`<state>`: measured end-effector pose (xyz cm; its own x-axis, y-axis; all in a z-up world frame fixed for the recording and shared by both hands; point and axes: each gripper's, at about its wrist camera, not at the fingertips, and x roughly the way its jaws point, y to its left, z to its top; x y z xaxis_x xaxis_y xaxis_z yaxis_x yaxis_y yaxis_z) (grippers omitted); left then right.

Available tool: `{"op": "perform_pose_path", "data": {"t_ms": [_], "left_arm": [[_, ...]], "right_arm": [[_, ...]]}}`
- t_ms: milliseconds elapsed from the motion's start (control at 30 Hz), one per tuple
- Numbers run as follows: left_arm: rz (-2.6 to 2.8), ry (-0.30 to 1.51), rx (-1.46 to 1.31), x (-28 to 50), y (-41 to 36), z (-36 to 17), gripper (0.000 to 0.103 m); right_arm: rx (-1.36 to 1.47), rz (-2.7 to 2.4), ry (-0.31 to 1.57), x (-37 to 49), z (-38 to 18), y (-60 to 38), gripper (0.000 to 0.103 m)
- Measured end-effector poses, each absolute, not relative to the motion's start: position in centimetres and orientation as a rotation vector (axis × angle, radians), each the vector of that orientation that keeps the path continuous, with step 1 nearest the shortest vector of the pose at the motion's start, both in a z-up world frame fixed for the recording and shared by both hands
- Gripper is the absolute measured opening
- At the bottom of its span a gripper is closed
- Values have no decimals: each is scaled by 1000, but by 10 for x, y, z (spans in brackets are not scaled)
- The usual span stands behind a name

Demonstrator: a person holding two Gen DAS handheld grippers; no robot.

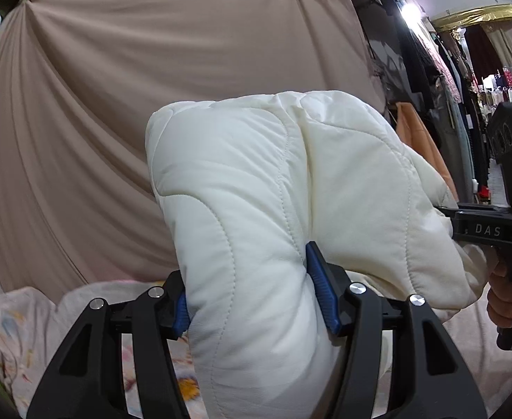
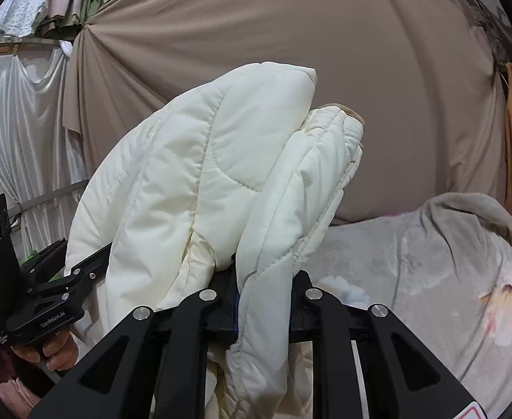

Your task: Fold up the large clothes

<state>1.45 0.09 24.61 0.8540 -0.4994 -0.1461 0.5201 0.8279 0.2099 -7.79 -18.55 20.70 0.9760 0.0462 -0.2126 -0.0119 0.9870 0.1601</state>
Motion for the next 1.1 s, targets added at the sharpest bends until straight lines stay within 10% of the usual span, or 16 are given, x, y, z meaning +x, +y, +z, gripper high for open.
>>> {"op": "perform_pose_path", "data": {"t_ms": [567, 933, 1100], "left_arm": [[-500, 71, 114, 93, 88, 238, 55], [-314, 492, 196, 218, 93, 64, 73], [-325, 498, 149, 177, 122, 91, 83]], "right_arm": [[104, 168, 232, 31, 209, -123, 17], [398, 82, 709, 155, -7, -197, 35], [344, 45, 575, 109, 25, -201, 45]]}}
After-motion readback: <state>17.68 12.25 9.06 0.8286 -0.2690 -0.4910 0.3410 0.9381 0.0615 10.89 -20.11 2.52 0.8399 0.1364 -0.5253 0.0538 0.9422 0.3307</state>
